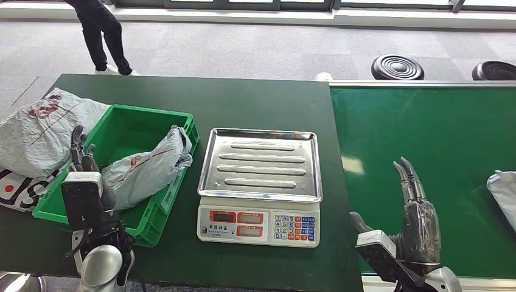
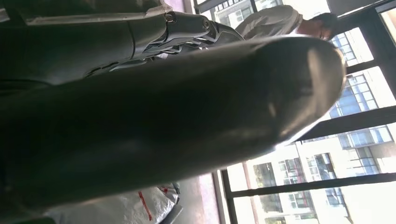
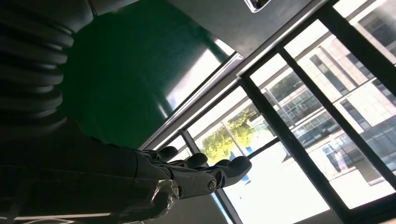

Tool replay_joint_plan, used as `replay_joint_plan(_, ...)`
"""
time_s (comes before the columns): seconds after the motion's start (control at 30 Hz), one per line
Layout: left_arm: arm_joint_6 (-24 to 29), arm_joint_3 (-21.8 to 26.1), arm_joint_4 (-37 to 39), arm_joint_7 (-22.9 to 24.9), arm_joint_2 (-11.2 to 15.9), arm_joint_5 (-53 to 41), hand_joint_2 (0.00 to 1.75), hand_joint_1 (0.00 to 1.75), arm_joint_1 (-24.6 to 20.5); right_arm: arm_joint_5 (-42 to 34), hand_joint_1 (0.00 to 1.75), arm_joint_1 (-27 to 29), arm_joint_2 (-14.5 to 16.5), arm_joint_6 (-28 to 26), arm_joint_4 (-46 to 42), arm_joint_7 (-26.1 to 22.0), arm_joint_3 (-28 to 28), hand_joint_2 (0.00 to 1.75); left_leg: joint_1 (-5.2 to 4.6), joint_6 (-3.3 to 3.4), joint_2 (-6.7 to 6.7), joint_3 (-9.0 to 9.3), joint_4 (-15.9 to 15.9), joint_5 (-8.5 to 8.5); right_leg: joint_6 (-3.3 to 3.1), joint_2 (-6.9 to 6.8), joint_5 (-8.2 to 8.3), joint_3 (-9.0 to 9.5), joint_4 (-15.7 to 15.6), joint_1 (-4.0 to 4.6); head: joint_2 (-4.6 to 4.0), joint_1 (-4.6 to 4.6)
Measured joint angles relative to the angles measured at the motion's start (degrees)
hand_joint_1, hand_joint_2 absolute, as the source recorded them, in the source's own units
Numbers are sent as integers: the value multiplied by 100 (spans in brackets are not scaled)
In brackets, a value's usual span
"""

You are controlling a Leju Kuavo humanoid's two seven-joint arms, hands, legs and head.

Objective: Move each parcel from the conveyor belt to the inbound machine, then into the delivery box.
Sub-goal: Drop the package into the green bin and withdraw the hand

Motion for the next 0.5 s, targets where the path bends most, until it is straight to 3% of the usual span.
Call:
replay_joint_plan(0.07, -332, 0, -134, -139, 3, 419, 0, 0, 64, 292, 0, -121, -168, 75, 102, 318, -188, 175, -1, 1, 0, -2, 1, -1, 0, 0, 0, 1, 0, -1, 0, 0)
replay_joint_plan(0.2, -688, 0, -412, -291, 5, 905, 0, 0, 247, 1015, 0, -560, -692, 374, 748, 821, -724, 0, -7, 9, 0, -4, 6, -3, 5, -1, 3, 3, -1, -6, 0, 0)
replay_joint_plan(0.23, -702, 0, -458, -306, 6, 904, 0, 0, 286, 1205, 0, -693, -849, 456, 989, 903, -849, 0, -9, 11, -1, -5, 8, -3, 7, -2, 5, 4, -1, -7, 0, 0)
replay_joint_plan(0.37, -684, 0, -579, -360, 10, 723, 0, 0, 372, 1673, 0, -1279, -1371, 673, 1952, 1038, -1134, 175, -10, 15, -3, -6, 11, 0, 14, -5, 10, 3, -1, -8, 0, 0)
replay_joint_plan(0.5, -562, 0, -648, -433, 11, 555, 0, 0, 403, 1795, 0, -1719, -1721, 731, 2705, 1077, -1189, 175, -9, 16, -5, -5, 10, 3, 14, -6, 11, 3, -1, -7, 0, 0)
